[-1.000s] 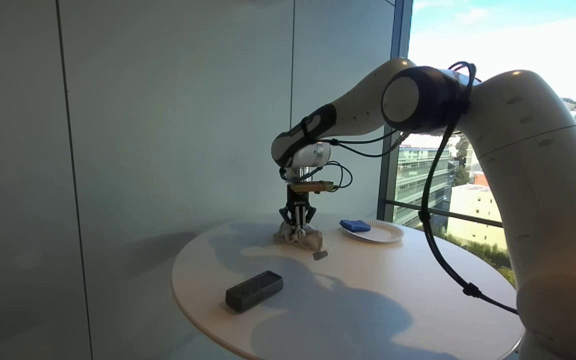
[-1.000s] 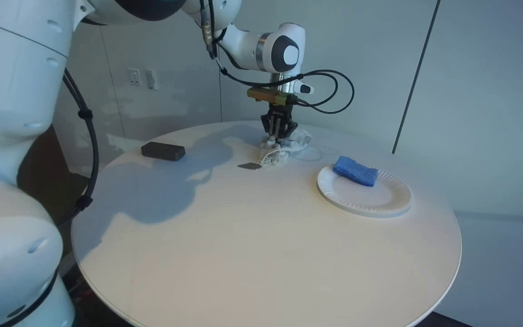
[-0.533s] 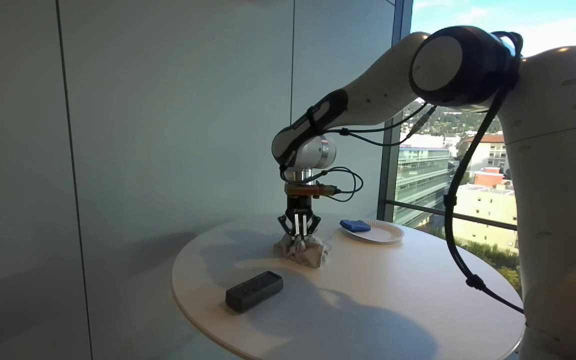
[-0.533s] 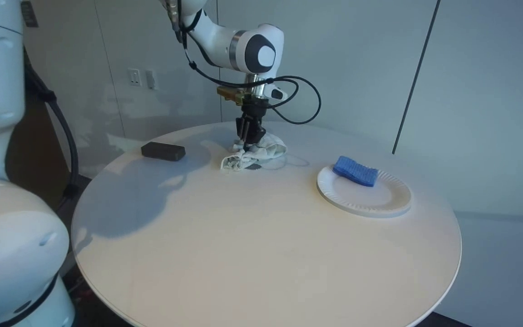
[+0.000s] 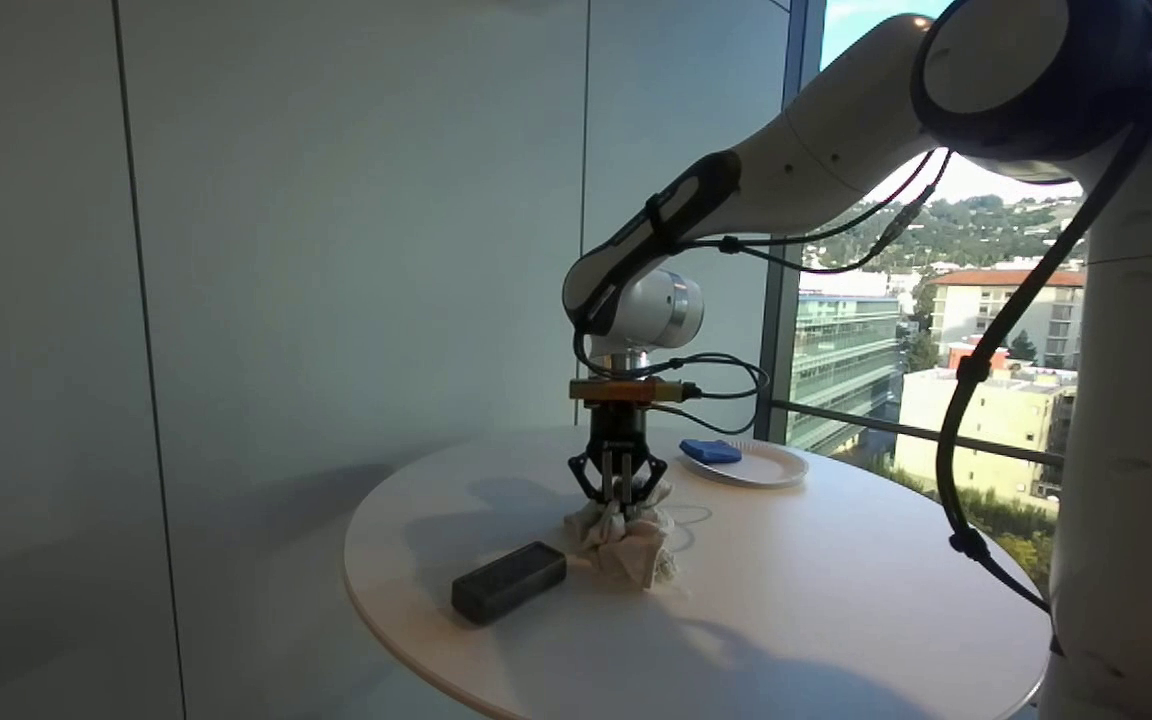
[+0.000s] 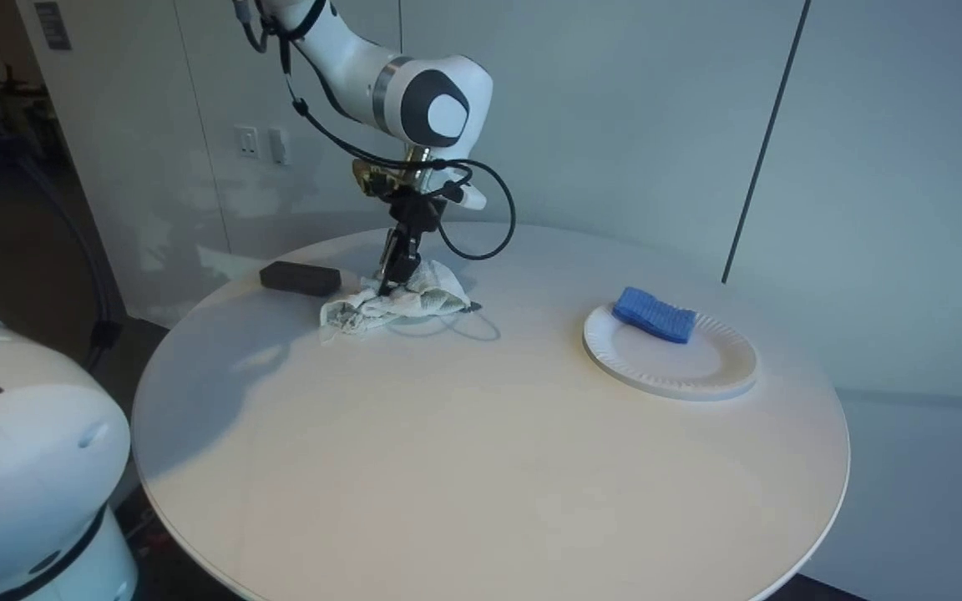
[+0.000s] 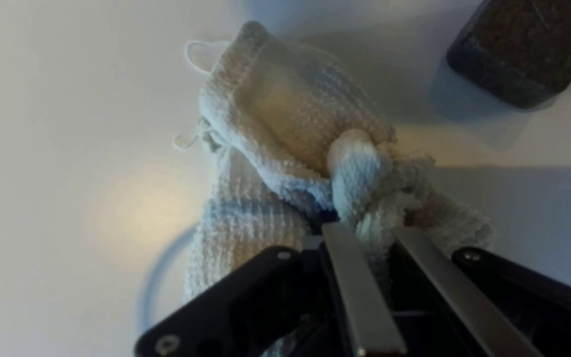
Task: Wipe a small part of the table using the towel
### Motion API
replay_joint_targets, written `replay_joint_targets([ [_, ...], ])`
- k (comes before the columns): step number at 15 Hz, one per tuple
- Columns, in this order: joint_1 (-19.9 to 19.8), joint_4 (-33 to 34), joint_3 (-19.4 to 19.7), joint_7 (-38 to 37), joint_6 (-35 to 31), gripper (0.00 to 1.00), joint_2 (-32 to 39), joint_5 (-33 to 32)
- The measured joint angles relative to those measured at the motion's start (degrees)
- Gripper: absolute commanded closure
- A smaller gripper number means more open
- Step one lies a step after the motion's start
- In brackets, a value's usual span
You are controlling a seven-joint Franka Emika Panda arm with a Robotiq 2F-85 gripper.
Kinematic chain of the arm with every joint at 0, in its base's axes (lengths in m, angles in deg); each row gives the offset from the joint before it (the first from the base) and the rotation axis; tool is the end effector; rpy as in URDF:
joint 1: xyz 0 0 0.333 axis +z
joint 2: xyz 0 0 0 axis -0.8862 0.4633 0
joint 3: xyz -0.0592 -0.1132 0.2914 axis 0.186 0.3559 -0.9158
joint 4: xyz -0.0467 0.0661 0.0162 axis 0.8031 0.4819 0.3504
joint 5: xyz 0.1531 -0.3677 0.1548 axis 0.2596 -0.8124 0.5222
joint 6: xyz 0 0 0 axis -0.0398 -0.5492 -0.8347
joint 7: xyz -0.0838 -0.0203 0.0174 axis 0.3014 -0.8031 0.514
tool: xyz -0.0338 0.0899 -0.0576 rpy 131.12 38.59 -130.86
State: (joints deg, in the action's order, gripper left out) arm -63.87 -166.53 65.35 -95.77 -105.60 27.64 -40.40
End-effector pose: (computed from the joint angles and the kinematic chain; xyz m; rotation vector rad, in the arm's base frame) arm 0.5390 -0.0386 0.3295 -2.7175 1.2154 0.5429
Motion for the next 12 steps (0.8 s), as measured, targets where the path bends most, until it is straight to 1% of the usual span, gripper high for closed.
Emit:
replay_joint_targets([
  [3, -1.67, -0.56, 1.28, -1.61, -0.11, 0.93, -0.21, 2.59],
  [5, -3.43, 0.49, 3.05, -2.44, -0.16, 0.93, 0.41, 1.8],
  [7, -5.41, 3.17, 5.05, -2.53, -0.4, 0.93, 1.88, -2.43],
  [9, -7.03, 7.49, 6.77, -2.6, -0.55, 0.93, 4.46, -8.85],
  [11, -7.32, 12.38, 7.2, -2.25, -0.6, 0.93, 7.41, -14.38],
  [12, -7.0, 14.69, 6.85, -1.22, -0.61, 0.93, 8.68, -15.61],
])
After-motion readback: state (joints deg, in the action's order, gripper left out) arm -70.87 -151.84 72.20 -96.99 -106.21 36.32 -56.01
